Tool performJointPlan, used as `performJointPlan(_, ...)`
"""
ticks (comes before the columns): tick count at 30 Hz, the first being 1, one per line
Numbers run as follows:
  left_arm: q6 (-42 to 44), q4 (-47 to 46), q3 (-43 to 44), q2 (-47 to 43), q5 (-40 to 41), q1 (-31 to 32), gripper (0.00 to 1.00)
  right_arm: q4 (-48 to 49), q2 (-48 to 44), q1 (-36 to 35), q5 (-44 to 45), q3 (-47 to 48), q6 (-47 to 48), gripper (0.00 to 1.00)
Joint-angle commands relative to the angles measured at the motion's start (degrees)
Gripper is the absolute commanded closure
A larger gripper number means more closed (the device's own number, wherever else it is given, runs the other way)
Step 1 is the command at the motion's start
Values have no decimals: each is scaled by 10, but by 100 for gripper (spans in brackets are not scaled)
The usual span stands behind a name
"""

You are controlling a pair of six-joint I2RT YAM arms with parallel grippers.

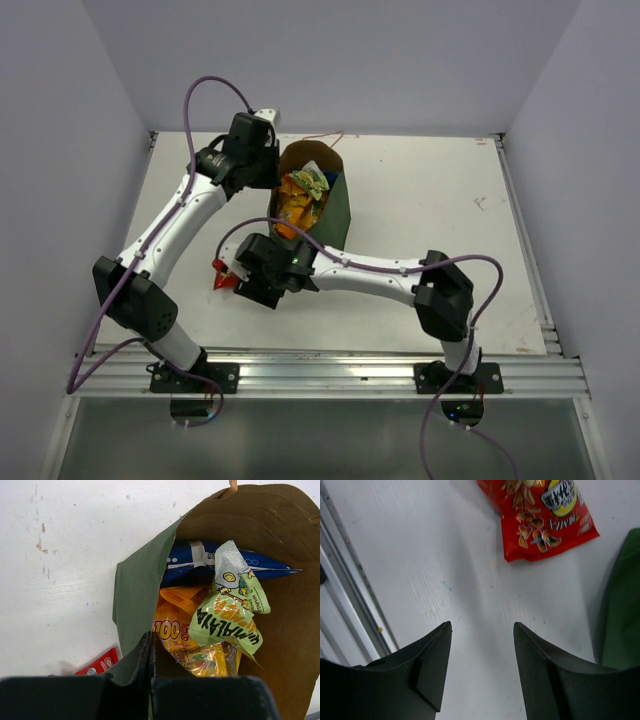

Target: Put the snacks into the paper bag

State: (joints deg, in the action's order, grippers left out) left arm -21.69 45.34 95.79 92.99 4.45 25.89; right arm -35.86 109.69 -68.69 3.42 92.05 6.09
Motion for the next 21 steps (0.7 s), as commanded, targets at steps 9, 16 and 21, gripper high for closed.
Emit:
performJointPlan(9, 3, -48, -3, -40, -26, 2, 100, 140, 134, -1, 72, 123, 49, 43)
performJointPlan(16, 2, -48, -10, -46, -30, 2, 100, 193, 187, 8, 72, 168, 39, 42)
performJointPlan(21, 2, -46, -19, -53, -27, 2, 100, 192, 229, 29, 36, 220, 5, 40)
